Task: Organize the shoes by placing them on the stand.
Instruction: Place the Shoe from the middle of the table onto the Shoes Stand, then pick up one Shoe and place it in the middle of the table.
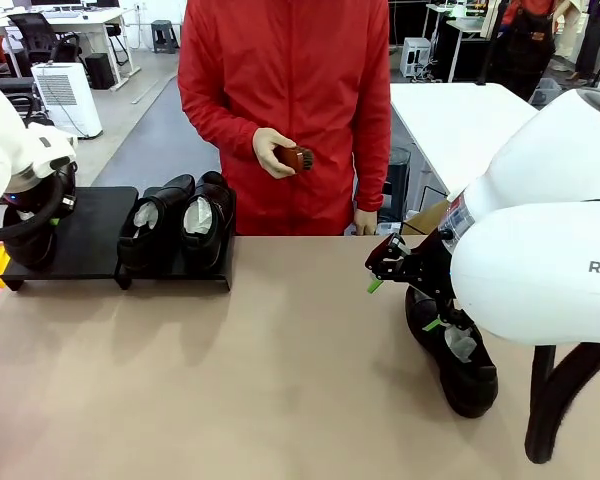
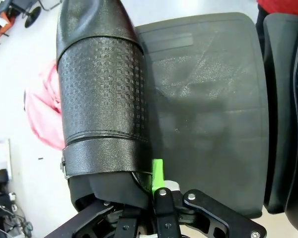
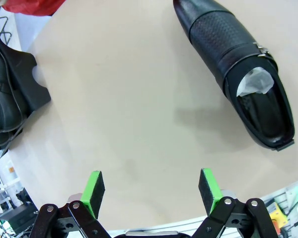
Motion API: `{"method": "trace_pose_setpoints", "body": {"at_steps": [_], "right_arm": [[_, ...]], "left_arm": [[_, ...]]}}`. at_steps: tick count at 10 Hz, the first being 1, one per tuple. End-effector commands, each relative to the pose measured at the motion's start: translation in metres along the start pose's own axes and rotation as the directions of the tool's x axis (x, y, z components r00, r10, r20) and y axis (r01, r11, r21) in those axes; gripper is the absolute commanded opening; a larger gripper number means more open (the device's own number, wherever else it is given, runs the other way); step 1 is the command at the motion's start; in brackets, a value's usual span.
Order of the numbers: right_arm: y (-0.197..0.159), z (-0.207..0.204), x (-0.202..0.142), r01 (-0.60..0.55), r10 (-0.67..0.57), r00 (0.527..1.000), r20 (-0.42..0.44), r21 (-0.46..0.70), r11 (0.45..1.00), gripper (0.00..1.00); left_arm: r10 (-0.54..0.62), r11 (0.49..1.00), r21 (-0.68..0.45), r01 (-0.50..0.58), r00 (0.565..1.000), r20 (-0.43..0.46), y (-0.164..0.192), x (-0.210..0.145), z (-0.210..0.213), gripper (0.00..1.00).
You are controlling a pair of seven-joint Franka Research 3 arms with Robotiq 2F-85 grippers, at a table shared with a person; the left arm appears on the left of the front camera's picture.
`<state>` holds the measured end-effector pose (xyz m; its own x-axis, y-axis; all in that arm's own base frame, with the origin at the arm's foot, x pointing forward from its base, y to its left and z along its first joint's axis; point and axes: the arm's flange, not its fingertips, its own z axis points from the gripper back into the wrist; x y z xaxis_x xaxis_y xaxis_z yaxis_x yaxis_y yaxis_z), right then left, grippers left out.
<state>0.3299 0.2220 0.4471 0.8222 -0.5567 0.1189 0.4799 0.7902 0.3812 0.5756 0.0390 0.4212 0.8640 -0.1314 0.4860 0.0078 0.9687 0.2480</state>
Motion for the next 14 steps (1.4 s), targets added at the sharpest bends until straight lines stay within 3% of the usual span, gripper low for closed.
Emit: {"method": "trace_pose_setpoints", "body": {"at_steps": [1,2,5,9,10,11,14], "right_arm": [[0.000,0.001,0.002,-0.018,0.018,1.000,-0.005,0.005,1.000,1.00],[0.000,0.001,0.002,-0.018,0.018,1.000,-0.005,0.005,1.000,1.00],[0.000,0.001,0.002,-0.018,0.018,1.000,-0.005,0.005,1.000,1.00],[0.000,0.001,0.002,-0.018,0.018,1.000,-0.005,0.005,1.000,1.00],[0.000,0.001,0.002,-0.018,0.018,1.000,-0.005,0.005,1.000,1.00],[0.000,0.001,0.002,-0.018,0.018,1.000,-0.005,0.005,1.000,1.00],[0.000,0.001,0.002,-0.018,0.018,1.000,-0.005,0.005,1.000,1.00]], "left_arm": [[0.028,0.999,0.025,-0.028,0.999,0.031,-0.001,0.004,-0.004,0.00],[0.035,0.999,0.023,-0.035,0.999,0.034,-0.001,0.004,-0.006,0.06],[0.042,0.999,0.028,-0.043,0.998,0.041,0.001,0.004,-0.004,0.61],[0.084,0.995,0.038,-0.087,0.993,0.078,0.007,0.003,0.018,0.61],[0.086,0.996,-0.004,-0.086,0.996,0.029,0.006,0.001,0.032,0.61],[0.055,0.998,0.004,-0.055,0.997,0.052,0.007,0.008,0.007,0.61],[0.055,0.998,0.004,-0.055,0.997,0.052,0.007,0.008,0.007,0.61]]}}
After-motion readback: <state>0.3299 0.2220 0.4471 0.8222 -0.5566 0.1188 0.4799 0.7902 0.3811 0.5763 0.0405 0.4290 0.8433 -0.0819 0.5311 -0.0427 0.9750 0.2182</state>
